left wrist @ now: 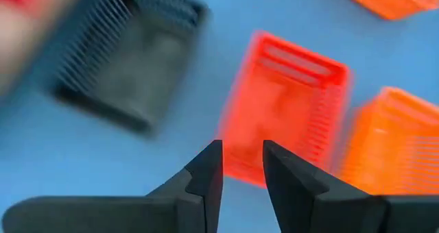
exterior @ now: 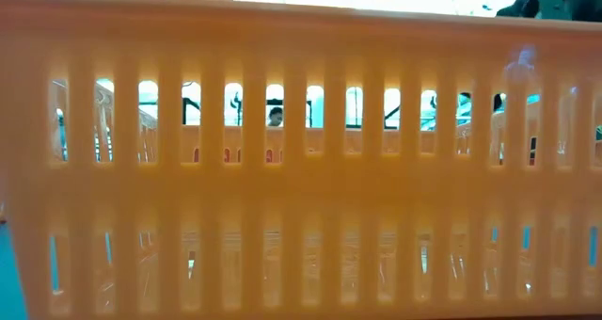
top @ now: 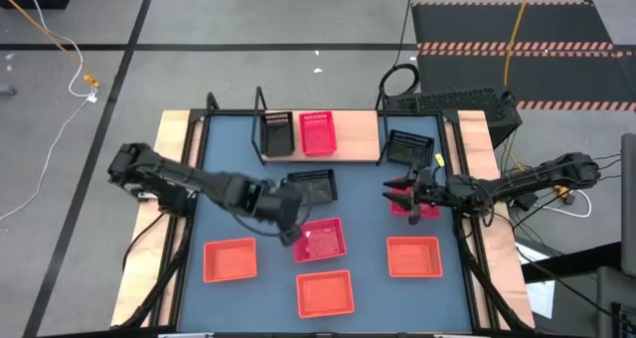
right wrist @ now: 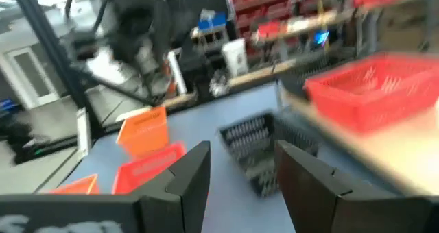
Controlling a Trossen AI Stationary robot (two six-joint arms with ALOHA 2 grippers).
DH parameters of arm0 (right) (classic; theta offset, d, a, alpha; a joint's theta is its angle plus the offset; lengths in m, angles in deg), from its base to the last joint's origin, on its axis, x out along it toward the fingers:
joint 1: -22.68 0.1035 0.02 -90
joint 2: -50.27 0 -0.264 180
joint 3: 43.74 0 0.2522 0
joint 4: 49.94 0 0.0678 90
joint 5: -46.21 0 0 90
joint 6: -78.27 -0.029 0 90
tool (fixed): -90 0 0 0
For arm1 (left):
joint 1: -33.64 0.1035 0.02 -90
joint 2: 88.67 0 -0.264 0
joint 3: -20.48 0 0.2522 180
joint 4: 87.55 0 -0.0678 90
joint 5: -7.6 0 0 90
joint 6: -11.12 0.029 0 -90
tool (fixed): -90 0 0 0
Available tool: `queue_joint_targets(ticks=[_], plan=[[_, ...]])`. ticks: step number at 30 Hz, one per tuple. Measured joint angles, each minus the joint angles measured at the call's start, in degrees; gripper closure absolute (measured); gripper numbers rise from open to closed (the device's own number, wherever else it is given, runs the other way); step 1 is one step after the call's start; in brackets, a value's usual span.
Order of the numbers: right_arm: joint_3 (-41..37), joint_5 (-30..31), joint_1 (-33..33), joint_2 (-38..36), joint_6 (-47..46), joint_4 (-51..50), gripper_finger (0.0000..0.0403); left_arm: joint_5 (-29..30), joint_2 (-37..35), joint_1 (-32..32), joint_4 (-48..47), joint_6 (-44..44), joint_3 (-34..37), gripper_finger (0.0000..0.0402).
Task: Stack baskets on shelf by color
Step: Put the left orange basket on the shelf
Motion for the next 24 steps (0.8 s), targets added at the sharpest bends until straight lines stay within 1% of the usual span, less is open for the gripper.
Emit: queue_joint_targets(ticks=[3,6,9,11,14,17,21,24], plan=[[0.0,0.1,0.0,0.0,4.1,4.4,0.0248,-3.6,0.0,-4.4,-0.3,-13.3,1.9,0.0304],[0.0,0.0,0.0,0.0,5.4,7.5,0.0248,-4.7,0.0,-9.3,-1.2,-25.0,3.5,0.0304],[0.0,0.1,0.0,0.0,7.0,8.9,0.0248,-4.5,0.1,-13.3,-3.4,-35.8,5.6,0.0304],[0.0,0.1,0.0,0.0,8.0,9.4,0.0248,-3.4,0.3,-14.9,-3.2,-41.2,7.5,0.0304],[0.0,0.1,0.0,0.0,8.2,9.4,0.0248,-3.0,0.3,-16.7,-3.1,-46.9,10.4,0.0304],[0.0,0.1,0.0,0.0,8.0,9.2,0.0248,-4.8,0.3,-17.5,-2.6,-52.9,13.1,0.0291],[0.0,0.0,0.0,0.0,8.0,7.9,0.0248,-6.8,0.3,-17.6,-3.4,-56.6,15.4,0.0255],[0.0,0.0,0.0,0.0,8.0,7.9,0.0248,-7.1,0.4,-17.6,-3.3,-56.9,16.7,0.0222]])
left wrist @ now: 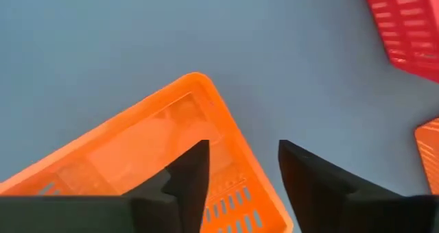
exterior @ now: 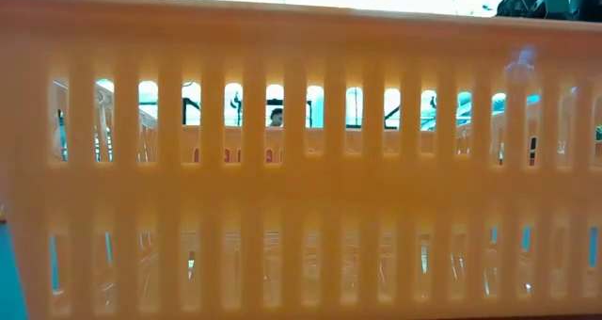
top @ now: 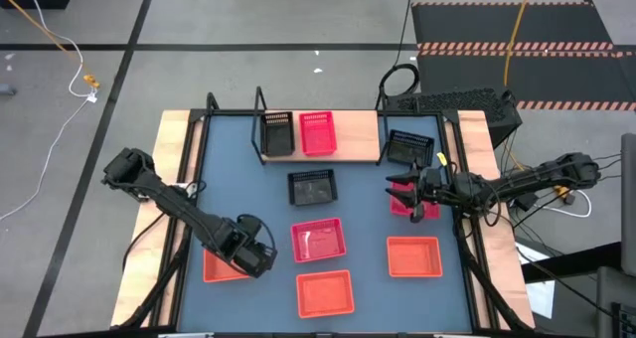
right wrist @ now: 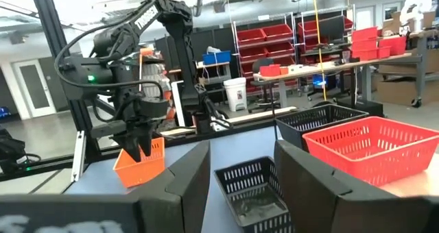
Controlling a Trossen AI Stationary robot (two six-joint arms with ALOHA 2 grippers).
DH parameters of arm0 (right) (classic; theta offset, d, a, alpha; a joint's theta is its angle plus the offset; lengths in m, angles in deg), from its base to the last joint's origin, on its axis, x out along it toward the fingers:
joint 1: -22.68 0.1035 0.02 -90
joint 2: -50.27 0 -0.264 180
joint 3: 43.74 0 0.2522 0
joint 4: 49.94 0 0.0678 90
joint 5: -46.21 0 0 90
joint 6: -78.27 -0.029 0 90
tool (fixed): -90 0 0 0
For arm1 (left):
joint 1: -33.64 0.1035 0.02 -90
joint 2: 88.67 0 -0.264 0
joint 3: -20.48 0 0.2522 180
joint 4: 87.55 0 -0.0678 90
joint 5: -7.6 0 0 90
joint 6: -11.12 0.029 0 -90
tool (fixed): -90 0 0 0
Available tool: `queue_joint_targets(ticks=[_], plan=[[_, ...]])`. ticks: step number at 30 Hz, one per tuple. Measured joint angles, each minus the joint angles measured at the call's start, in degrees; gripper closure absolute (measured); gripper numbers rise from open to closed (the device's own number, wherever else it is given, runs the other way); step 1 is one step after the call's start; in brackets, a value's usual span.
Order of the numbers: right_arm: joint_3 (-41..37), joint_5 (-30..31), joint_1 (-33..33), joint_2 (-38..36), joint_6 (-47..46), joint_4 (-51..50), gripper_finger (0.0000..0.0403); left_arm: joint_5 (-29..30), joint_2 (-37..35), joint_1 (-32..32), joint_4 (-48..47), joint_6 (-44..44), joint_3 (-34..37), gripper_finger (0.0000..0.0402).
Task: Stack baskets on shelf by color
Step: Put the left orange basket on the shelf
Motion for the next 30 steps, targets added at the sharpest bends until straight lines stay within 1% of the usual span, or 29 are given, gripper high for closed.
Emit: queue_joint_targets(ticks=[5,7,9,11,14,17,21,22,24,27,30], plan=[[0.0,0.0,0.0,0.0,0.0,0.2,0.0248,0.5,0.0,0.2,3.5,0.9,1.9,0.0181],[0.0,0.0,0.0,0.0,0.0,0.2,0.0248,0.5,0.0,0.2,5.3,0.5,3.4,0.0176],[0.0,0.0,0.0,0.0,0.0,0.0,0.0248,0.5,0.0,0.2,6.2,-0.9,4.9,0.0179],[0.1,0.0,0.0,0.0,-0.4,-0.3,0.0248,0.1,0.0,0.2,7.4,-2.3,6.4,0.0192],[0.1,-0.1,0.0,0.0,-1.8,-0.6,0.0248,-0.4,0.0,0.2,7.8,-2.8,7.2,0.0229],[0.1,-0.1,0.0,0.0,-2.9,-0.8,0.0248,-0.8,0.0,0.2,7.8,-2.2,6.8,0.0285],[0.0,-0.1,0.0,0.0,-3.0,-1.1,0.0248,-0.8,0.0,0.2,7.7,0.3,4.3,0.0370],[0.0,-0.1,0.0,0.0,-3.0,-1.1,0.0248,-0.7,0.0,0.2,7.5,1.1,3.4,0.0383],[0.0,-0.1,0.0,0.0,-3.0,-1.1,0.0248,-0.8,0.0,0.2,7.1,2.4,1.2,0.0388],[0.0,-0.1,0.0,0.0,-3.0,-1.1,0.0248,-0.9,0.0,0.2,5.3,4.8,-3.0,0.0377],[0.0,-0.1,0.0,0.0,-2.9,-1.1,0.0248,-0.8,0.0,0.2,0.3,5.8,-8.3,0.0374]])
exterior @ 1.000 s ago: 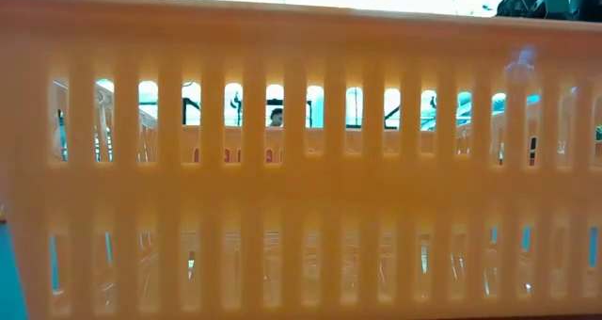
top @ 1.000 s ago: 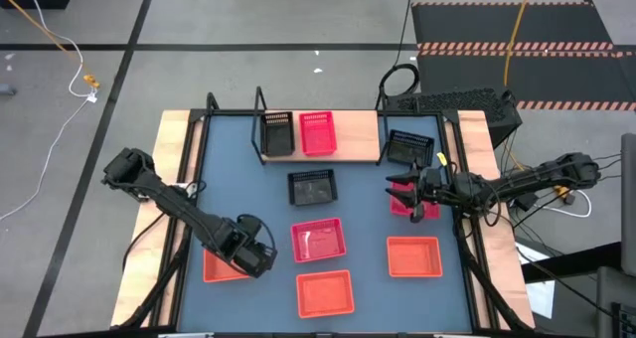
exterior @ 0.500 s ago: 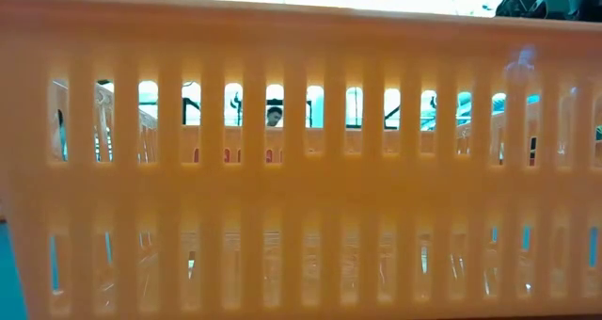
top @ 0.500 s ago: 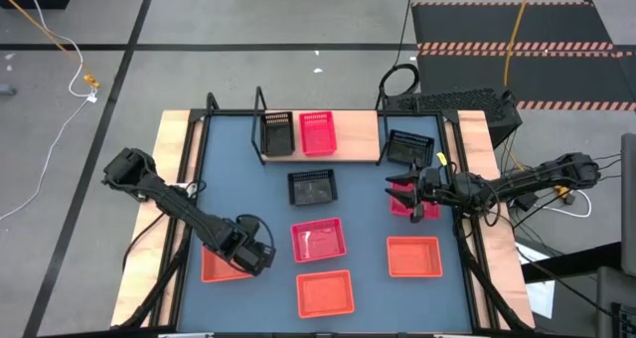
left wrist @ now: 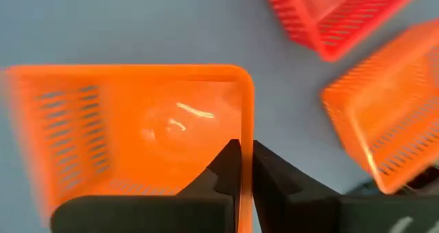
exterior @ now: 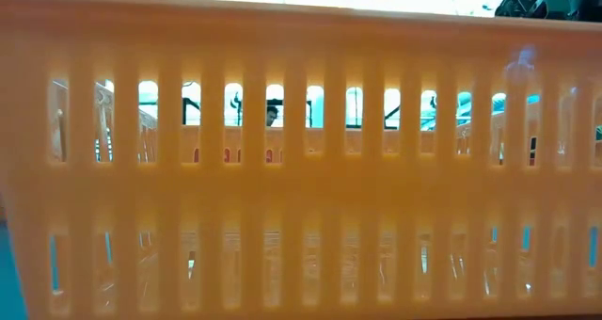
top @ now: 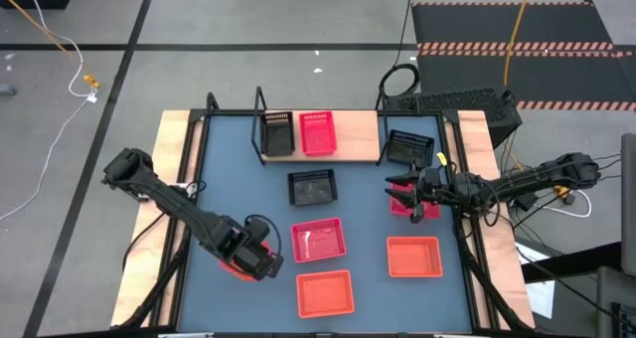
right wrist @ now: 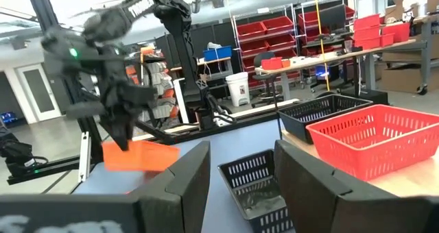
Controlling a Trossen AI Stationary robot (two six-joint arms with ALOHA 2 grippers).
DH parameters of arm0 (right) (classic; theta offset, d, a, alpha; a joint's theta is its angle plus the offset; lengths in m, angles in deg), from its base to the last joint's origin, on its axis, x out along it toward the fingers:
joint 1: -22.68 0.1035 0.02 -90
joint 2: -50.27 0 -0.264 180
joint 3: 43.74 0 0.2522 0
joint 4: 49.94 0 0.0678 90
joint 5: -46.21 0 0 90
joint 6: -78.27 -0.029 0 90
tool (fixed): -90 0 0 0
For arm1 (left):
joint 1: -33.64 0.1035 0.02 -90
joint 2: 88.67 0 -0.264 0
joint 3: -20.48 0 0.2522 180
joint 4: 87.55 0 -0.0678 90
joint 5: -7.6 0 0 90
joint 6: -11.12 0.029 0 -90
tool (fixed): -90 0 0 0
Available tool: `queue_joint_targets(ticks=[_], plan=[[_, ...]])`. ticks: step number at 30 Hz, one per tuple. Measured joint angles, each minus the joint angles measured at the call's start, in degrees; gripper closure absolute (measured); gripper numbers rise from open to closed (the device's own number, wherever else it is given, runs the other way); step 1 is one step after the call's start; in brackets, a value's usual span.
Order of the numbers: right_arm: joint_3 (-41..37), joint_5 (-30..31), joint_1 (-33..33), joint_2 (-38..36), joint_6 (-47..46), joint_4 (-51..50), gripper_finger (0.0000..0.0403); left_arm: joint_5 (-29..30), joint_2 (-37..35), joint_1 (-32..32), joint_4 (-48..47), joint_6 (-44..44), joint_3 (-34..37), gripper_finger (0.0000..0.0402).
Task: Stack baskets on shelf by color
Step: Put the left orange basket on the shelf
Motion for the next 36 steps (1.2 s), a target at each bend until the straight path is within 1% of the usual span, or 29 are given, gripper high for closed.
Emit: queue_joint_targets(ticks=[3,7,10,12,16,20,23,26,29,33,36], plan=[[0.0,0.0,0.0,0.0,0.2,0.0,0.0248,1.4,0.0,0.0,-6.0,2.1,-6.1,0.0381],[0.0,0.0,0.0,0.0,0.2,-0.5,0.0248,5.8,0.0,0.6,-15.2,6.6,-15.3,0.0393],[0.0,0.0,0.0,0.0,-0.9,-2.4,0.0248,10.2,0.0,2.0,-19.9,14.4,-22.1,0.0386],[0.0,0.0,0.0,0.0,-1.7,-3.7,0.0248,13.0,0.0,3.3,-20.6,23.2,-26.2,0.0384],[0.0,0.0,0.0,0.0,-1.3,-6.3,0.0248,18.6,0.0,6.6,-18.2,46.7,-32.3,0.0393],[0.0,0.0,0.0,0.0,-1.9,-8.0,0.0248,25.6,0.0,10.5,-11.6,70.3,-34.1,0.0388],[0.0,0.0,0.0,0.0,-1.9,-7.7,0.0248,30.0,0.0,14.7,-5.0,83.6,-34.1,0.0379],[0.0,0.0,0.0,0.0,-3.5,-7.5,0.0248,30.4,1.7,21.0,2.9,91.7,-34.2,0.0387],[0.0,0.0,0.0,0.0,-4.7,-5.3,0.0248,29.4,4.9,27.4,9.6,99.3,-34.1,0.0394],[0.0,-4.2,0.0,-0.1,-3.2,0.4,0.0248,22.1,10.1,34.6,19.0,107.8,-34.1,0.0383],[0.0,-4.8,0.0,-0.8,-1.4,6.1,0.0248,17.1,14.8,38.6,22.4,109.7,-34.1,0.0387]])
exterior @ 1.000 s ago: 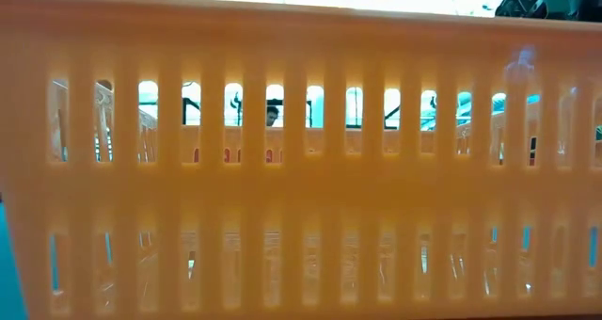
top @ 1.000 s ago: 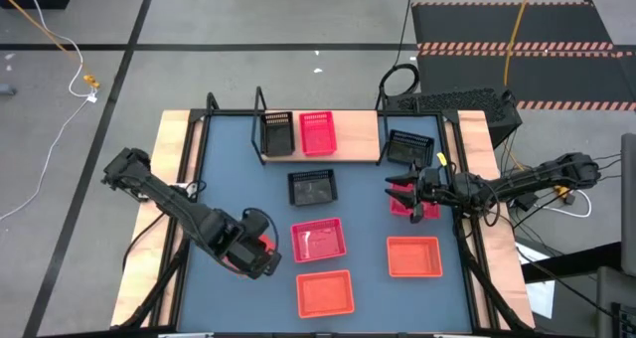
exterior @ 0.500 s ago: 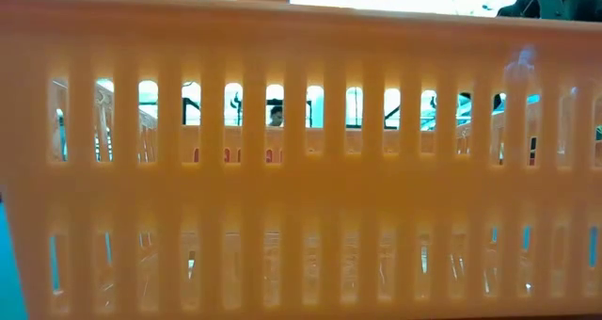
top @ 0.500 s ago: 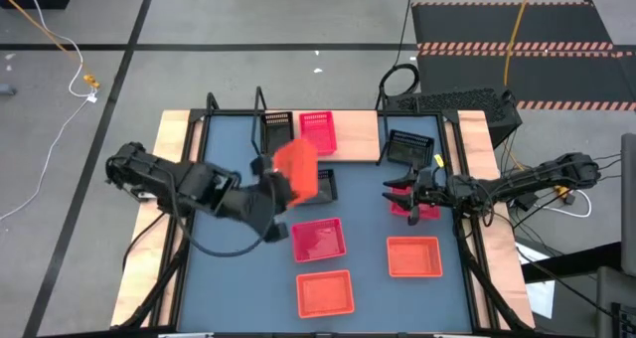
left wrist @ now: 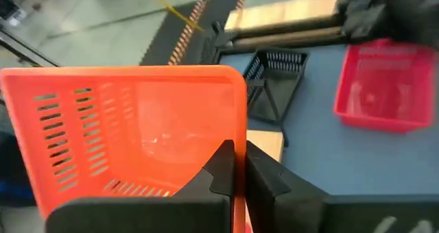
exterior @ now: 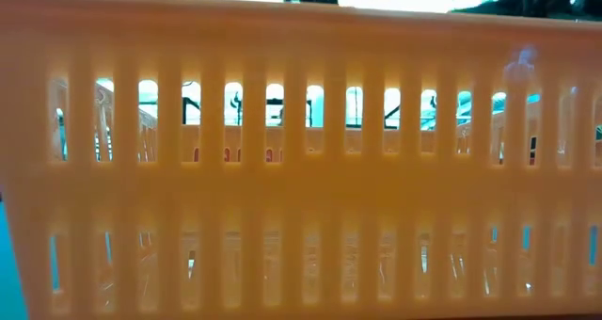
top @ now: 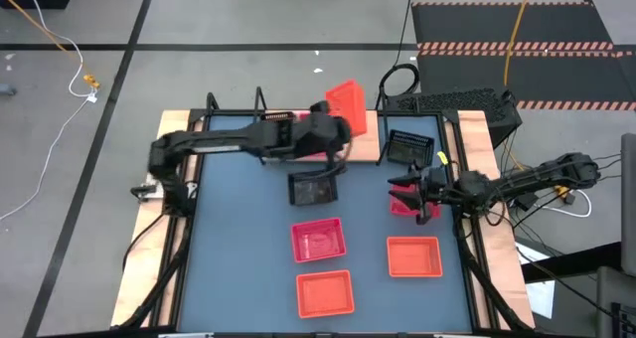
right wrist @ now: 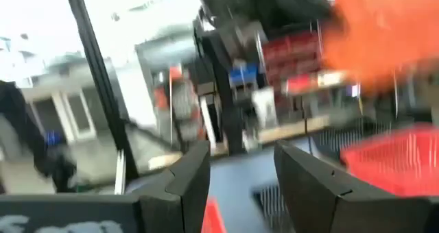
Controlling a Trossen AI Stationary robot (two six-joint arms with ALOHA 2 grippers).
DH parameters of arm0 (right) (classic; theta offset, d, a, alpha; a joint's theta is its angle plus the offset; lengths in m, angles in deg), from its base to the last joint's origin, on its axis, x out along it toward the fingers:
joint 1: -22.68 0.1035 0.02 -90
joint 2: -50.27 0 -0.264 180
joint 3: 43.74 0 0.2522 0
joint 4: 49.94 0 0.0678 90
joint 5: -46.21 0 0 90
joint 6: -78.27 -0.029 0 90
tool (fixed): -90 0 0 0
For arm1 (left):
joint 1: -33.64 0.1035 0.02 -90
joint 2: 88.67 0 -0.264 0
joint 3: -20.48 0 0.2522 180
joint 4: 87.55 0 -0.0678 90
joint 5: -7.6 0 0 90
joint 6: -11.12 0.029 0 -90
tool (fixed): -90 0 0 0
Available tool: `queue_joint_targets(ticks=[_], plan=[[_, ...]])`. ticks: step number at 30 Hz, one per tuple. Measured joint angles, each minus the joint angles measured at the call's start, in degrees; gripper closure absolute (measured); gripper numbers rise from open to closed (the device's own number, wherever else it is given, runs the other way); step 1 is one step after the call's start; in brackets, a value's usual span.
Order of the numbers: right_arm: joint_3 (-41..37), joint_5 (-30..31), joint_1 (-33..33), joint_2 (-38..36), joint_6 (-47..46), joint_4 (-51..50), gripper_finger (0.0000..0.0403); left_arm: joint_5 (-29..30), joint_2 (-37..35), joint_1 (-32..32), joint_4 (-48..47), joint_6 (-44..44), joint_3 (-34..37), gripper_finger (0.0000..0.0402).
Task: Stack baskets on shelf by color
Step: Put the left orange basket on the shelf
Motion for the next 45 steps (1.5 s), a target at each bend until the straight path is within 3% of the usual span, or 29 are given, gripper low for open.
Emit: queue_joint_targets(ticks=[7,15,24,28,32,40,45], plan=[[1.0,3.7,-0.1,-1.9,5.5,11.5,0.0248,-2.4,8.5,4.3,2.9,0.3,0.0,0.0385],[1.5,14.2,-0.1,-2.5,7.7,12.8,0.0248,-2.4,14.1,5.7,10.1,0.5,0.0,0.0394],[1.5,19.8,-0.2,-2.5,2.5,14.4,0.0248,-2.4,15.9,5.8,11.1,-2.3,0.0,0.0394],[1.6,19.2,0.1,-2.5,0.4,15.4,0.0248,-2.7,17.5,5.3,11.6,-3.0,0.1,0.0386],[1.6,14.2,0.9,-2.2,-1.7,12.3,0.0248,-2.8,18.2,4.7,11.3,-3.8,0.0,0.0380],[1.6,18.5,1.0,-1.7,-1.8,15.1,0.0248,-3.3,19.4,4.7,11.2,-4.3,0.0,0.0386],[1.6,14.0,1.4,-1.5,-2.0,13.6,0.0248,-3.6,20.3,4.7,11.3,-4.8,0.0,0.0375]])
